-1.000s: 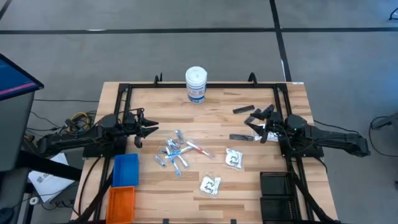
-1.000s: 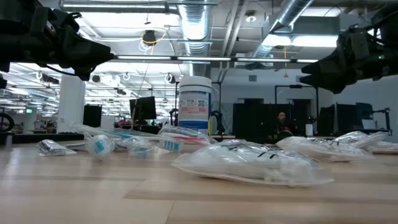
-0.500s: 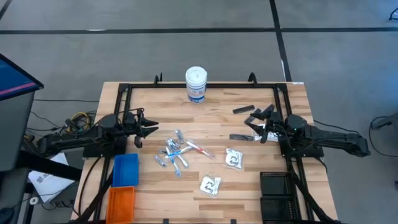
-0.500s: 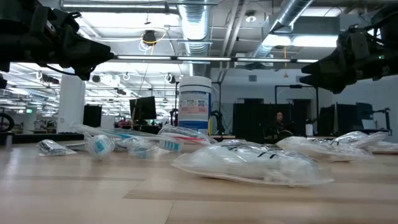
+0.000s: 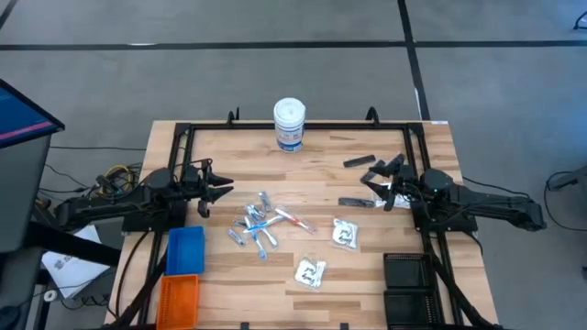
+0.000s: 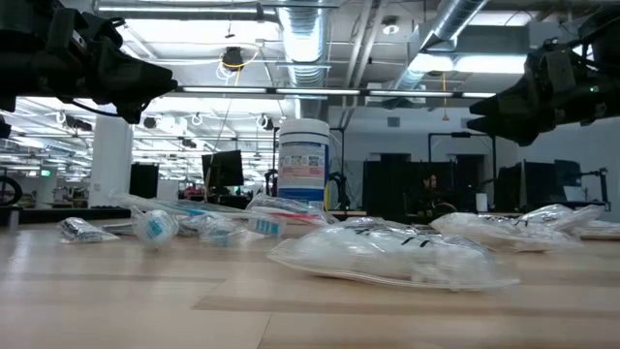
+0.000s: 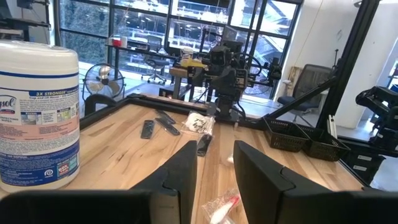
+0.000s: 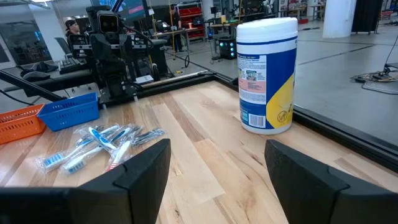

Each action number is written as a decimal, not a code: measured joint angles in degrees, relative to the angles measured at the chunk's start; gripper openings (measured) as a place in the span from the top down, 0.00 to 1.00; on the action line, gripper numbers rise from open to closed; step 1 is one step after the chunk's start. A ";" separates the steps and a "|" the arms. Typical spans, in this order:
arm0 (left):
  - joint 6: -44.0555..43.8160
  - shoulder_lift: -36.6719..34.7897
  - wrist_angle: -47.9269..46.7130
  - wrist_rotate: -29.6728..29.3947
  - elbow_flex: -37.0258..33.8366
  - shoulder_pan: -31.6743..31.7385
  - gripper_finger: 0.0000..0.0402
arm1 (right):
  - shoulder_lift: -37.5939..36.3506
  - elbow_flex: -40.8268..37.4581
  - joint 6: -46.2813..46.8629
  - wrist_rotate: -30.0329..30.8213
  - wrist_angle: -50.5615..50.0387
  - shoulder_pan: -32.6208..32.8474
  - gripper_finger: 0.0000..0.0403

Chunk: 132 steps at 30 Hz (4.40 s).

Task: Pick & Place Travel size toiletries
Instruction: Put the white cotton swab pack into the top black bin

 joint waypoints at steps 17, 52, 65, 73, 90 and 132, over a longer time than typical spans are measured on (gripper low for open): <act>0.02 0.02 0.15 0.01 0.00 -0.01 0.75 | 0.00 0.00 -0.02 -0.01 -0.02 0.00 0.37; 0.29 5.57 38.18 -1.73 3.24 -0.01 0.75 | 0.00 0.00 0.00 -0.01 -0.01 0.01 0.37; 11.13 36.97 37.75 8.32 23.86 0.03 0.75 | -0.01 0.00 -0.01 -0.01 -0.01 0.02 0.37; 9.24 37.83 38.14 8.34 24.06 0.01 0.75 | 0.00 0.00 -0.02 -0.01 -0.02 0.02 0.37; 9.43 37.12 37.16 15.61 24.09 -0.05 0.75 | 0.00 0.00 0.00 -0.01 0.00 0.02 0.37; -1.19 28.43 39.87 18.17 23.37 -3.03 0.75 | 12.10 1.69 12.63 4.63 31.62 11.74 0.37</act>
